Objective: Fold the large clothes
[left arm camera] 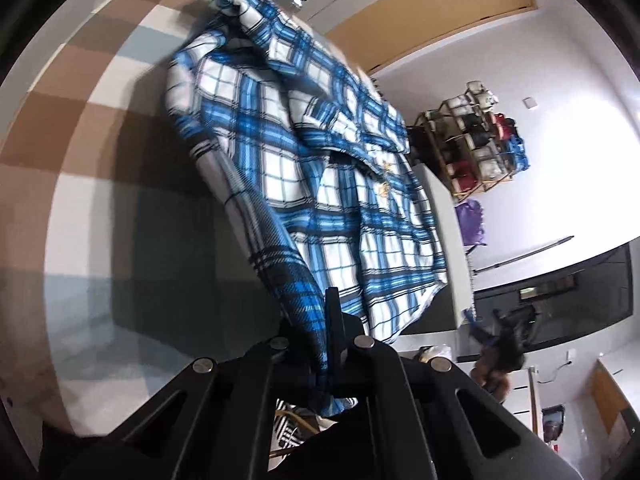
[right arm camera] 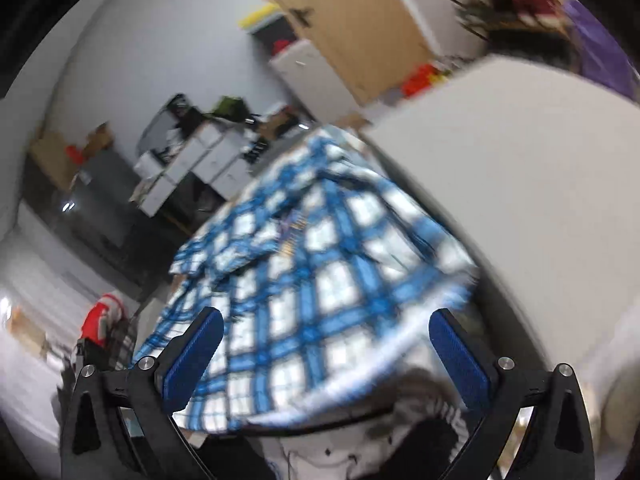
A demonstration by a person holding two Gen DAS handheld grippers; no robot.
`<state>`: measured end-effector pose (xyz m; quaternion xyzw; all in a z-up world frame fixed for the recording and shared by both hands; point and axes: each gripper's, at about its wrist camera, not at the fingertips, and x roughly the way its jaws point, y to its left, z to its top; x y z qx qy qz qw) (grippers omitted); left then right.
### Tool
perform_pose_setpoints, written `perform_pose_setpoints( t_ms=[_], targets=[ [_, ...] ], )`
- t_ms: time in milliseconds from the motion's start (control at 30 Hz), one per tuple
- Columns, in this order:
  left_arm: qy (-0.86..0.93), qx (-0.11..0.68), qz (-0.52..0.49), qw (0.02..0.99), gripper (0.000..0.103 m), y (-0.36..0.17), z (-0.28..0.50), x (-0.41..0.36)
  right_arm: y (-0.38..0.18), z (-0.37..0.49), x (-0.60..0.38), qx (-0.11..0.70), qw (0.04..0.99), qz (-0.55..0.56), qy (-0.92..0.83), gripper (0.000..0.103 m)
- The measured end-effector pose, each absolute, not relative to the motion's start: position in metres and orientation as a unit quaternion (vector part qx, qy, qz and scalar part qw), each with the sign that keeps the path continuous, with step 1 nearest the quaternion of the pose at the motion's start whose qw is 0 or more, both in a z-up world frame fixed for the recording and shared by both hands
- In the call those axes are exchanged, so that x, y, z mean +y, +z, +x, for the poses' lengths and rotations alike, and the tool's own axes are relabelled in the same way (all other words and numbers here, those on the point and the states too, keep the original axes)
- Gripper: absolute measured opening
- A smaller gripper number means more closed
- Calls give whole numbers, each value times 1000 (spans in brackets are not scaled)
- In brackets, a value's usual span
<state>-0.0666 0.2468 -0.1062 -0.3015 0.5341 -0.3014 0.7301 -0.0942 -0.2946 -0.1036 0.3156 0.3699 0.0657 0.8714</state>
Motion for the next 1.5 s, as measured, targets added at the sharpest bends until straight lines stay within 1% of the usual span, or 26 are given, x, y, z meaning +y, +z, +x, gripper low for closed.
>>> perform_pose_setpoints(
  t_ms=[100, 233, 367, 500, 667, 733, 767, 800, 833, 867, 900, 933, 967, 1000, 1067, 1100, 1167, 1233, 1300, 1367, 1467, 1500],
  targets=[
    [-302, 531, -316, 725, 0, -113, -56, 245, -132, -79, -298, 407, 840, 352, 75, 103],
    [-299, 532, -310, 729, 0, -117, -56, 245, -154, -61, -304, 430, 825, 365, 22, 103],
    [-284, 536, -291, 739, 0, -121, -58, 248, -168, -42, -306, 446, 812, 376, -11, 103],
    [-268, 554, -298, 730, 0, -132, -57, 253, -172, -24, -305, 466, 805, 363, -51, 103],
    [-262, 569, -291, 723, 2, -137, -56, 254, -180, -11, -299, 463, 812, 348, -67, 103],
    [-258, 577, -289, 719, 9, -140, -55, 253, -181, -7, -302, 452, 813, 360, -64, 103],
    [-256, 580, -291, 717, 22, -142, -55, 253, -181, -6, -304, 449, 814, 364, -62, 103],
    [-254, 580, -293, 716, 38, -143, -56, 255, -181, -4, -305, 447, 814, 367, -62, 103],
    [-251, 581, -297, 715, 45, -144, -56, 258, -181, -2, -303, 447, 815, 365, -62, 103],
    [-248, 579, -300, 716, 50, -143, -57, 260, -181, -1, -302, 449, 816, 360, -62, 103],
    [-245, 579, -302, 716, 50, -144, -57, 263, -180, -1, -299, 448, 817, 356, -65, 102],
    [-240, 582, -300, 716, 50, -144, -57, 265, -179, -1, -298, 449, 818, 352, -70, 101],
    [-234, 585, -300, 716, 50, -146, -57, 267, -178, -1, -296, 448, 819, 350, -77, 95],
    [-229, 587, -301, 715, 50, -147, -57, 269, -172, -5, -296, 435, 827, 346, -85, 92],
    [-228, 590, -302, 713, 50, -149, -57, 271, -167, -9, -296, 420, 834, 348, -84, 92],
    [-228, 589, -301, 714, 50, -148, -57, 271, -166, -10, -297, 416, 837, 345, -88, 88],
    [-228, 588, -299, 716, 50, -148, -59, 272, -165, -10, -298, 413, 840, 341, -90, 85],
    [-227, 588, -299, 717, 50, -147, -59, 272, -164, -10, -299, 408, 843, 338, -96, 79],
    [-225, 587, -302, 717, 50, -147, -59, 274, -161, -14, -302, 400, 846, 338, -97, 64],
    [-223, 587, -301, 718, 50, -147, -58, 272, -157, -17, -303, 392, 852, 332, -106, 52],
    [-223, 587, -299, 719, 50, -146, -58, 272, -158, -16, -305, 385, 856, 331, -99, 51],
    [-224, 586, -296, 720, 50, -146, -58, 273, -159, -14, -304, 387, 856, 328, -103, 46]
  ],
)
